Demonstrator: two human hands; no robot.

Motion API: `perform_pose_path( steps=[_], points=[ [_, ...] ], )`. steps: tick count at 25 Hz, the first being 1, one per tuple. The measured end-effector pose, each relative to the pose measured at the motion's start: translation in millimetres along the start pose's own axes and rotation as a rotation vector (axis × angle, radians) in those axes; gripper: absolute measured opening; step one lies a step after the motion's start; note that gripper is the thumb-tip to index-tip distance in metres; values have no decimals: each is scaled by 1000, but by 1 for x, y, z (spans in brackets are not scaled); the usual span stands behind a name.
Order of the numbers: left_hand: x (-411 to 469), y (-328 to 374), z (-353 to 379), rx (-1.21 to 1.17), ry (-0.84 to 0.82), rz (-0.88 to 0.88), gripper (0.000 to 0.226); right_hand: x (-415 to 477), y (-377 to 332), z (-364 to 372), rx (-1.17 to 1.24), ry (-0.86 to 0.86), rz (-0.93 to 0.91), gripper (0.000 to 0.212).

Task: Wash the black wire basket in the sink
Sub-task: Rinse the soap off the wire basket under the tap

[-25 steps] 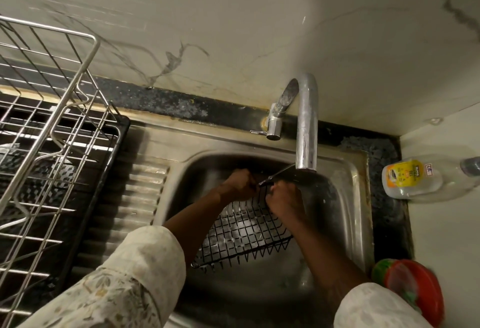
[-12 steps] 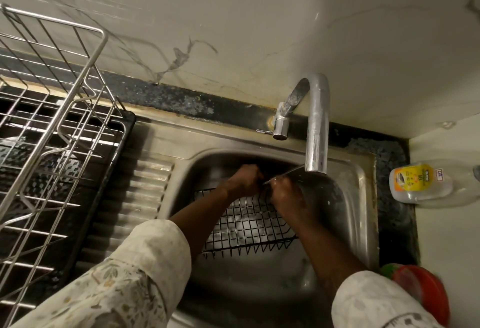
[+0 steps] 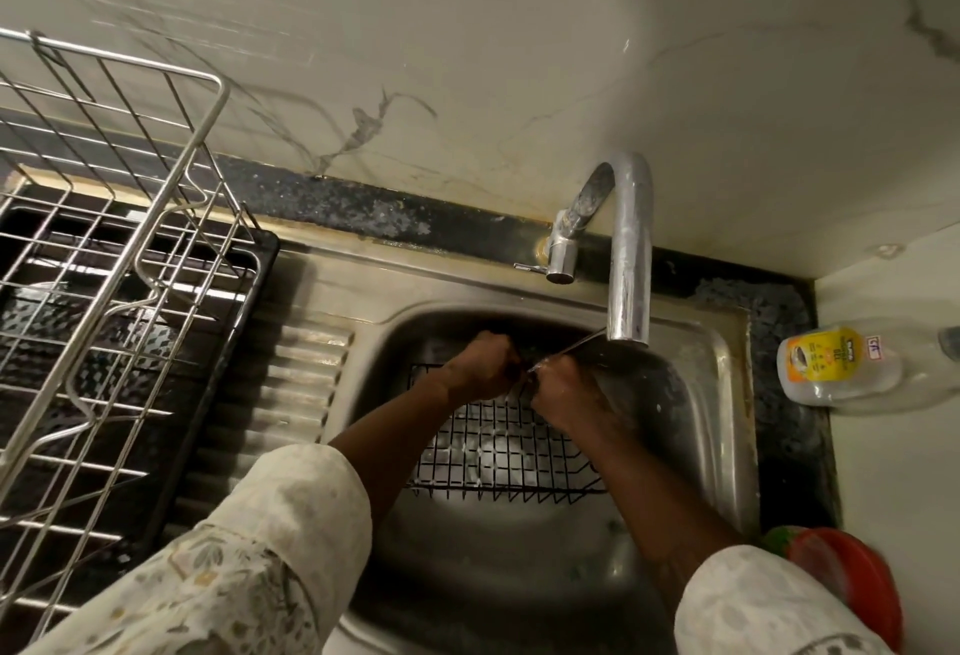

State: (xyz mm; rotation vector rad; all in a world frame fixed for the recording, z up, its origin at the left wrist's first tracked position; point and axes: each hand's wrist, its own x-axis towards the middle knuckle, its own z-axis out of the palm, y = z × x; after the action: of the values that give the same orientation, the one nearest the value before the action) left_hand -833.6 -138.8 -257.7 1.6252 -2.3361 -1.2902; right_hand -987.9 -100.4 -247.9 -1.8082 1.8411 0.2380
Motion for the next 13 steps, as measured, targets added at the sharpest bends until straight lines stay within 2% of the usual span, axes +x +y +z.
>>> perform_pose_path(
  steps=[3,9,13],
  points=[
    [1,-3,3,-5,-9,-15,17,2,6,0,20,-70,-32,24],
    [-5,-9,-1,61,-21,1,21,3,16,2,-3,-8,31,30],
    [-12,-24,-4,106,-12,-35,23,-2,24,4,-40,8,64,23]
  ],
)
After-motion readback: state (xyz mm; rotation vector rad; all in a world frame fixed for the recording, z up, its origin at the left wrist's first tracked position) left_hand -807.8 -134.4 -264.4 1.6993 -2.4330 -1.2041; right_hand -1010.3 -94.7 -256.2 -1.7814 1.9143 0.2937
